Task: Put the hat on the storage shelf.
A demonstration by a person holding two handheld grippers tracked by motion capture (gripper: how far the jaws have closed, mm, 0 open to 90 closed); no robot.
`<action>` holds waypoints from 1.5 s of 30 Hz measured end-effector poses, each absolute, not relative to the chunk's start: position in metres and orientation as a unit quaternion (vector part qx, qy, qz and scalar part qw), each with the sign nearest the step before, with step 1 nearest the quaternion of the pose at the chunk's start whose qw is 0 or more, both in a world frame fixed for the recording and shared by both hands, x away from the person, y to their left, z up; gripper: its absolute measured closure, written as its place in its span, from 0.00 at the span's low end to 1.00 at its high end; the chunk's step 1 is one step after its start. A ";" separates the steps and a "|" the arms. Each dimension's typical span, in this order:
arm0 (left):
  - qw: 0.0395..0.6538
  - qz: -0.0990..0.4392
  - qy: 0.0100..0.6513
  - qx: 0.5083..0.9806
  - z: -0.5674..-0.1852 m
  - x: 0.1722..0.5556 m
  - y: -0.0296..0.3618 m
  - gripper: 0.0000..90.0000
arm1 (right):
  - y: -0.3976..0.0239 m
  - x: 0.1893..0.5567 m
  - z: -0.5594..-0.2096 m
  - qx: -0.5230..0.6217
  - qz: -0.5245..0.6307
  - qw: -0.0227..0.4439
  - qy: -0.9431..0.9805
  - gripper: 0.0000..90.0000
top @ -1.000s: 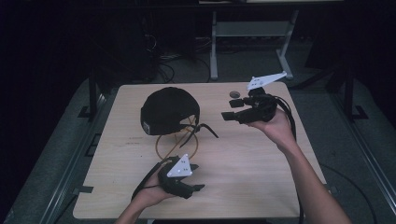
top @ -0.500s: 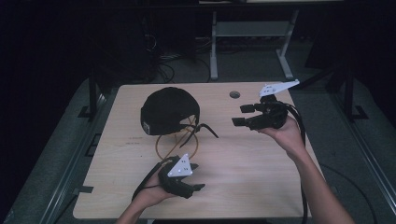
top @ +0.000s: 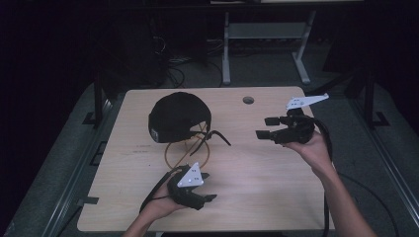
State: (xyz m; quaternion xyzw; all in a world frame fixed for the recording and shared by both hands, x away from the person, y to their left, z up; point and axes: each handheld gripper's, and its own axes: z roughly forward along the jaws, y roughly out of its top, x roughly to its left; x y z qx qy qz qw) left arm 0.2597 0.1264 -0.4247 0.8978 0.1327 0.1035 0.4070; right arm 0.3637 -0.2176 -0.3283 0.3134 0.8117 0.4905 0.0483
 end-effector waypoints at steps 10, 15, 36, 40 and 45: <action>0.409 0.104 0.135 0.896 -0.426 0.260 0.126 0.34 | -0.231 0.357 -0.341 0.325 0.487 0.043 0.810 0.29; 0.408 0.104 0.135 0.897 -0.427 0.260 0.126 0.34 | -0.238 0.354 -0.348 0.332 0.484 0.041 0.809 0.28; 0.402 0.104 0.135 0.900 -0.428 0.259 0.127 0.32 | -0.267 0.333 -0.374 0.357 0.477 0.038 0.802 0.24; 0.404 0.104 0.140 0.898 -0.428 0.258 0.127 0.31 | -0.271 0.328 -0.380 0.362 0.474 0.037 0.802 0.24; 0.403 0.104 0.140 0.898 -0.428 0.258 0.128 0.30 | -0.277 0.322 -0.386 0.368 0.469 0.037 0.802 0.23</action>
